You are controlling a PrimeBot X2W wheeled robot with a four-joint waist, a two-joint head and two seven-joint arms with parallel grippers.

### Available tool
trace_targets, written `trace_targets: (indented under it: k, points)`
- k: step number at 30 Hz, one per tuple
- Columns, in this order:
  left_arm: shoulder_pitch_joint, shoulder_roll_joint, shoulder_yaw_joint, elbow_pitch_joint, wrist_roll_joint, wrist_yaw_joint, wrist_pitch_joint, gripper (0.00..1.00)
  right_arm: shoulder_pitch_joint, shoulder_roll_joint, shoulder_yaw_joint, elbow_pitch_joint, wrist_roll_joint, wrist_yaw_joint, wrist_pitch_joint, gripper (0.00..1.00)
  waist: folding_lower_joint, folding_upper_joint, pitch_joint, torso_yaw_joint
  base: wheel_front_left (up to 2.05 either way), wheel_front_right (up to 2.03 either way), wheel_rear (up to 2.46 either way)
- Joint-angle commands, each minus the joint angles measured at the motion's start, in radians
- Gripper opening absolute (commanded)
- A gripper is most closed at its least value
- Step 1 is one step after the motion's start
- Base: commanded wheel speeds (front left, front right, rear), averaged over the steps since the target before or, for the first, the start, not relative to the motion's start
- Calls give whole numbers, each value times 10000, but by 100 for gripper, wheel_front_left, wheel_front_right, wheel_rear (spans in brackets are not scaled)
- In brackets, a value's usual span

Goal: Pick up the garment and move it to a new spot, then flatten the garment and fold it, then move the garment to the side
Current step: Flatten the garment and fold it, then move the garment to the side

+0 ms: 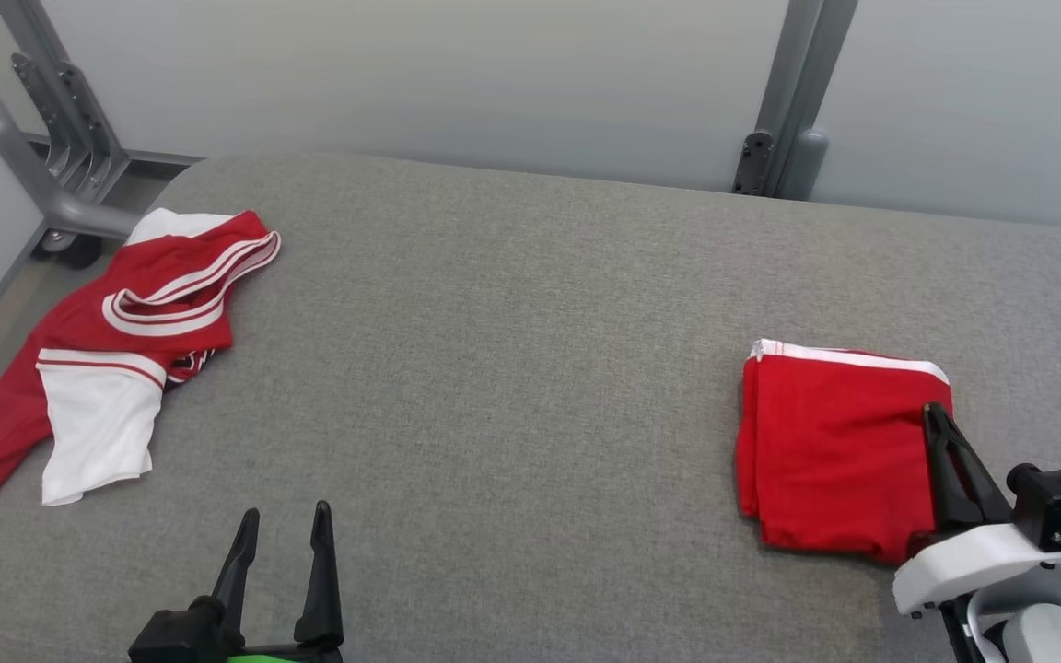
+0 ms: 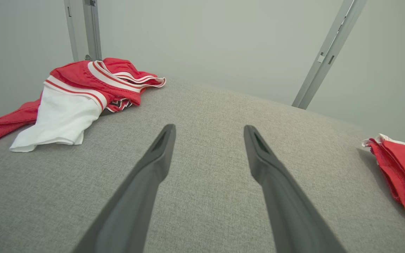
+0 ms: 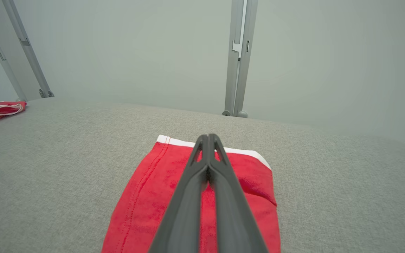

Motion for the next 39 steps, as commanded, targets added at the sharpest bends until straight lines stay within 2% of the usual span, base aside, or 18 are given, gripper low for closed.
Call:
trace_targets:
  k: [1, 8, 21, 31, 35, 39]
  points:
    - [131, 22, 93, 76, 85, -61, -3, 100, 217, -155, -46, -196, 242, -8, -28, 100, 0, 0, -216, -366, 0, 0, 0]
    - [-26, 22, 440, 387, 357, -296, -3, 100, 694, -627, -802, -300, 356, -6, -27, 100, 0, 0, -349, -669, 0, 0, 0]
    - [-260, 20, 665, 638, 518, -568, -4, 100, 1143, 57, -1427, -228, 114, -6, -28, 100, 0, 0, -478, -1080, 0, 0, 0]
    - [-321, 22, 592, 720, 506, -646, -3, 100, 1006, 157, -1270, -84, 89, -6, -28, 100, 0, 0, -486, -1366, 0, 0, 0]
    - [-286, 22, 566, 738, 504, -631, -3, 100, 653, 47, -1035, 319, 632, -6, -19, 100, 0, 0, -463, -1395, 0, 0, 0]
    - [-320, 20, 450, 756, 488, -639, -2, 100, -153, -457, -462, 870, 1530, -6, 1212, 100, 0, 0, -344, -1374, 0, 0, 0]
